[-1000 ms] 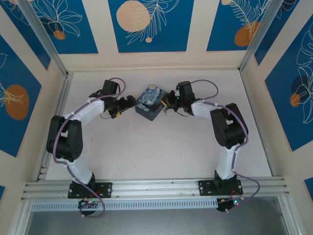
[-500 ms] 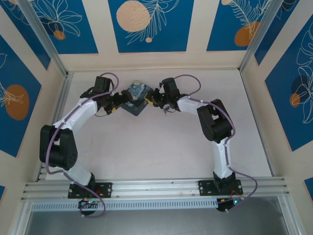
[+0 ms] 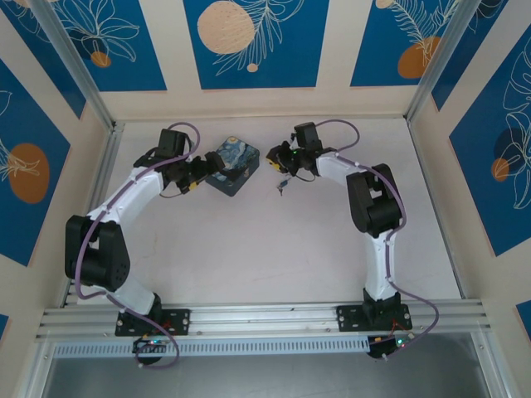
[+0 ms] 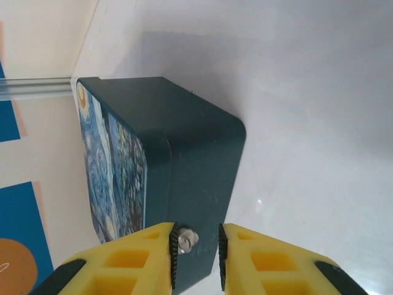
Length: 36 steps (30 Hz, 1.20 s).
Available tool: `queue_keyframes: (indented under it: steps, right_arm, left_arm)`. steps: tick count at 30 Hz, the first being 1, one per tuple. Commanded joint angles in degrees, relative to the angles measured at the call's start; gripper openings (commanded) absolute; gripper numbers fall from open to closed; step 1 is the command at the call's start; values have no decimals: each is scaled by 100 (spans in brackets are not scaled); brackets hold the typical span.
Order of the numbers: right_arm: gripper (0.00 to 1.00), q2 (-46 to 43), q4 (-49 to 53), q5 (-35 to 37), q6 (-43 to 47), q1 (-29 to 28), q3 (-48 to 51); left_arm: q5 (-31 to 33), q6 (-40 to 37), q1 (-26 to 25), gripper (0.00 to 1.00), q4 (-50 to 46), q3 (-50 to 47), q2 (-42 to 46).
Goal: Unlock the padlock with the key
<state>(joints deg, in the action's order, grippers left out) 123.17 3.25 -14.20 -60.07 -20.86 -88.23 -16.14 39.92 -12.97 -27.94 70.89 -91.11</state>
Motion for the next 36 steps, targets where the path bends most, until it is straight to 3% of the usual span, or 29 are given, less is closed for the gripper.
queue_keyframes:
  steps: [1,8,16,20,25,28,31,35,36]
  right_arm:
    - [25,312,969,-20,454,-45,-443]
    - [23,16,1315,22,711,-1,65]
    - [19,-1602,1110,-8,869,60,1769]
    - [25,-2676,797,86,745,117,2626]
    - [31,-3281,928,197,758,184,2816]
    - [41,-3551,1051,295,845,228,2880]
    - [58,-3930,1285,489,999,277,3052]
    - [100,-4654,1785,951,1364,466,3386]
    - [99,-4854,1985,1147,1477,523,3436]
  left_arm:
    - [-117,-37,60,100,-42,-68,171]
    - [-126,24,63,100,-16,-93,232]
    - [-143,51,62,100,4,-116,312]
    - [-151,33,60,100,37,-152,346]
    - [-148,-28,58,100,70,-172,306]
    - [-127,-88,58,100,31,-177,254]
    - [46,-206,58,100,-40,-236,305]
    - [323,-462,48,100,-77,-452,616]
    - [446,-536,49,100,-109,-520,721]
